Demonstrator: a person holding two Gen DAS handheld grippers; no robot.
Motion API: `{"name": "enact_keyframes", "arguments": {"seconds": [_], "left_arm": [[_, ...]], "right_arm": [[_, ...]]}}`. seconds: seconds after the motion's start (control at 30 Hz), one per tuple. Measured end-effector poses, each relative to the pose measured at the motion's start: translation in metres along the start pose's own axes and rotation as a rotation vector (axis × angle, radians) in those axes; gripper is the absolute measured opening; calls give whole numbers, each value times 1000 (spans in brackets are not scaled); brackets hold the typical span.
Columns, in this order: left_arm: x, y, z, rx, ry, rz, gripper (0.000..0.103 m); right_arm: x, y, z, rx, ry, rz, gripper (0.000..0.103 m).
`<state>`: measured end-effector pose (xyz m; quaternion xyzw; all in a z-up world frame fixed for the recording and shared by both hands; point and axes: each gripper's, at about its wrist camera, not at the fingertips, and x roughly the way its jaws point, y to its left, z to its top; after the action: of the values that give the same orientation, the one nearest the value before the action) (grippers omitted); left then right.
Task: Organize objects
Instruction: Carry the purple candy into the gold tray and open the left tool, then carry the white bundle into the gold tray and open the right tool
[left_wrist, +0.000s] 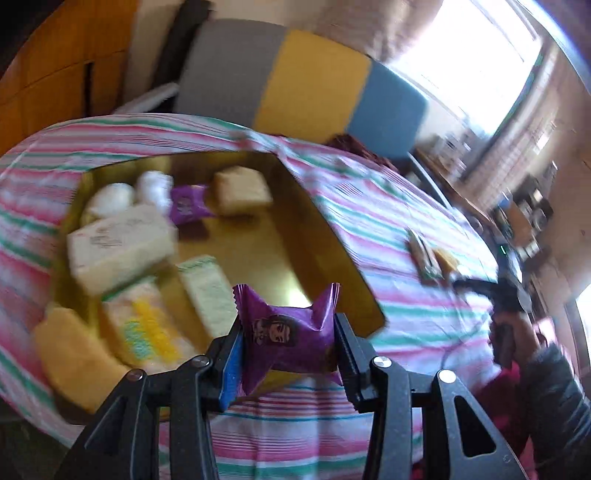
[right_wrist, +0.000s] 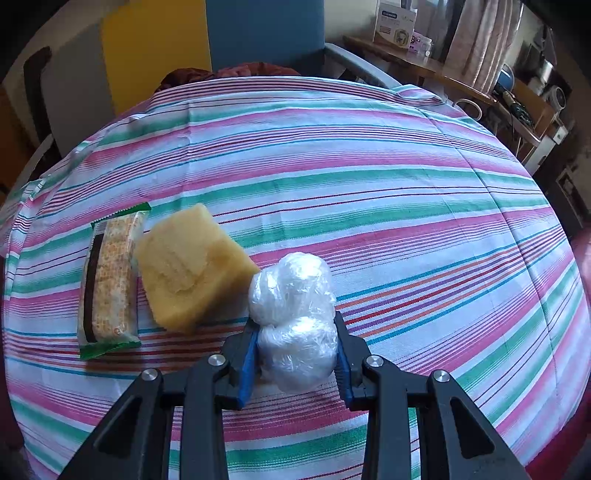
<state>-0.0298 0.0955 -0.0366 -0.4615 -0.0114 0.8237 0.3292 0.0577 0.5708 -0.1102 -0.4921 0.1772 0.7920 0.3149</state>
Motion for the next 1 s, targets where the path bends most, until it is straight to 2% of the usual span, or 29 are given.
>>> {"name": "enact_keyframes", "arguments": {"seconds": [0.13,0.23,0.37,0.47,0.6,0.77,1.0], "left_arm": [[24,-12,3,45,57,22,45],[40,-9,6,46,93,109,47],[46,4,5,22,115,173,49],[41,16,-2,-15,118,174,49],[34,21,-5,-34,94,177,49],[15,18,-6,-37,25,181,49],[-6,20,-4,-44,-22,235,49]], "right_arm": [[0,1,0,-6,0,-3,35],[0,2,0,-12,1,-6,35],[0,3,0,-16,2,-7,35],[1,1,1,-19,0,-8,35],[0,2,-1,-22,-2,-11,35],[-3,2,-2,-10,-7,-12,35],[-16,-13,-1,70,-48,0,34]]}}
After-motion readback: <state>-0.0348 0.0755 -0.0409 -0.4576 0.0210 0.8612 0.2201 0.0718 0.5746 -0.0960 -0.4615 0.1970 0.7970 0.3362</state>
